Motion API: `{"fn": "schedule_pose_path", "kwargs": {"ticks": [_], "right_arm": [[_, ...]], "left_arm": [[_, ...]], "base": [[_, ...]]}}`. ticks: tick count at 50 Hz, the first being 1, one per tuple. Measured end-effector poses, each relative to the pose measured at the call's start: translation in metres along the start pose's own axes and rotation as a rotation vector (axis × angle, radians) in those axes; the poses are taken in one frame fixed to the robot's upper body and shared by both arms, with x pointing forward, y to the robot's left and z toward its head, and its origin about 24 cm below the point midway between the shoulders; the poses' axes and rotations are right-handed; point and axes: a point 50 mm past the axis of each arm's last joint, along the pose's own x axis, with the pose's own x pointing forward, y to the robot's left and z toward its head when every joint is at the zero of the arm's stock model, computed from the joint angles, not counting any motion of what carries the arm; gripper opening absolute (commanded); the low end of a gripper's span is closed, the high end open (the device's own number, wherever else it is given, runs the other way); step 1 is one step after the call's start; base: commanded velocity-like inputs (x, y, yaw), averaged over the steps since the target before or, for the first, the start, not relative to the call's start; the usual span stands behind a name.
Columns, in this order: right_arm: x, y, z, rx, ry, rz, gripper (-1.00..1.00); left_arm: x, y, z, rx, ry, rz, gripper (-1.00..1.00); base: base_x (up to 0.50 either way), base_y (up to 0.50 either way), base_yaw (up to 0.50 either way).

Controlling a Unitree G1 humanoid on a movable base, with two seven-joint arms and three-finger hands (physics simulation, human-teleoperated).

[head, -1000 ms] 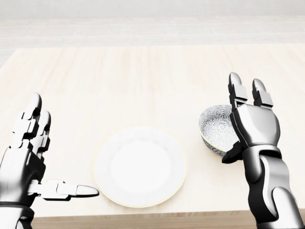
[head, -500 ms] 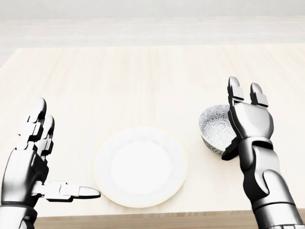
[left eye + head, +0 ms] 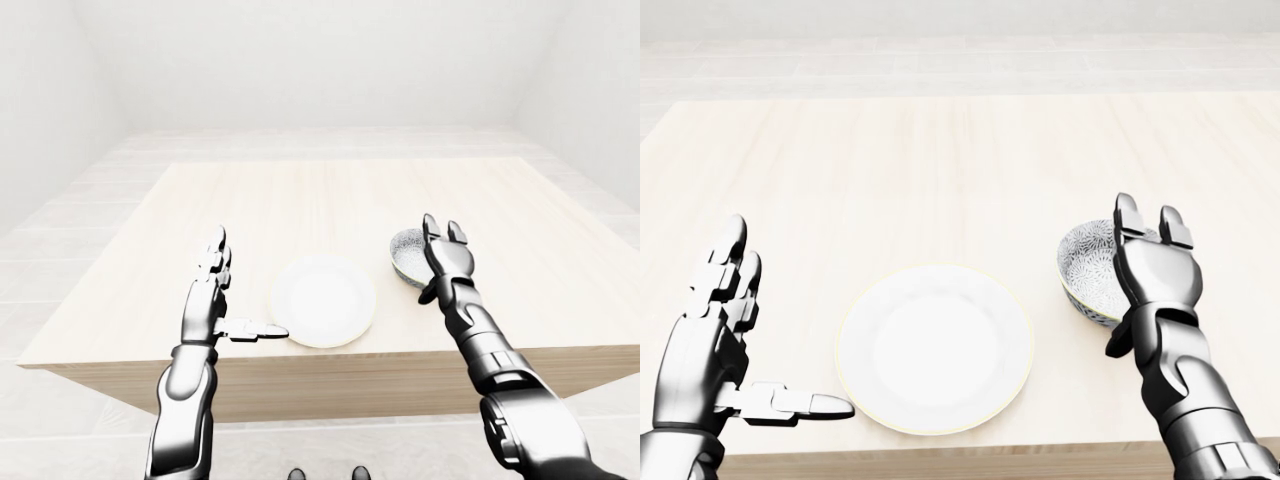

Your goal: Put the bowl on the plate.

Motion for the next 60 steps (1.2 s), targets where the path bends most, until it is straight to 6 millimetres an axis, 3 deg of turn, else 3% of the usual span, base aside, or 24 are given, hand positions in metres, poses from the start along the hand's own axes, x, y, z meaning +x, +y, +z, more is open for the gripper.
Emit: {"fn": "schedule_pose_path", "kwargs": {"ticks": [18, 53, 54, 56, 60], "right_arm": [[-0.003, 0.015, -0.003, -0.048, 0.009, 0.059, 1.0], [-0.008, 0.025, -0.004, -0.083, 0.001, 0.101, 1.0], [-0.008, 0.025, -0.004, -0.084, 0.001, 0.101, 0.91], [-0.008, 0.025, -0.005, -0.086, 0.001, 0.102, 0.44], [-0.009, 0.025, -0.005, -0.088, 0.001, 0.104, 0.3]], "left_arm": [[0.0, 0.001, -0.003, 0.001, 0.013, 0.003, 1.0], [0.001, 0.001, -0.005, 0.003, 0.023, 0.005, 1.0], [0.001, 0.001, -0.005, 0.003, 0.023, 0.005, 1.0], [0.001, 0.001, -0.005, 0.004, 0.023, 0.005, 1.0], [0.002, 0.001, -0.005, 0.005, 0.02, 0.005, 1.0]], "base": [[0.0, 0.0, 0.0], [0.0, 0.0, 0.0], [0.0, 0.0, 0.0], [0.0, 0.0, 0.0], [0.0, 0.0, 0.0]]}}
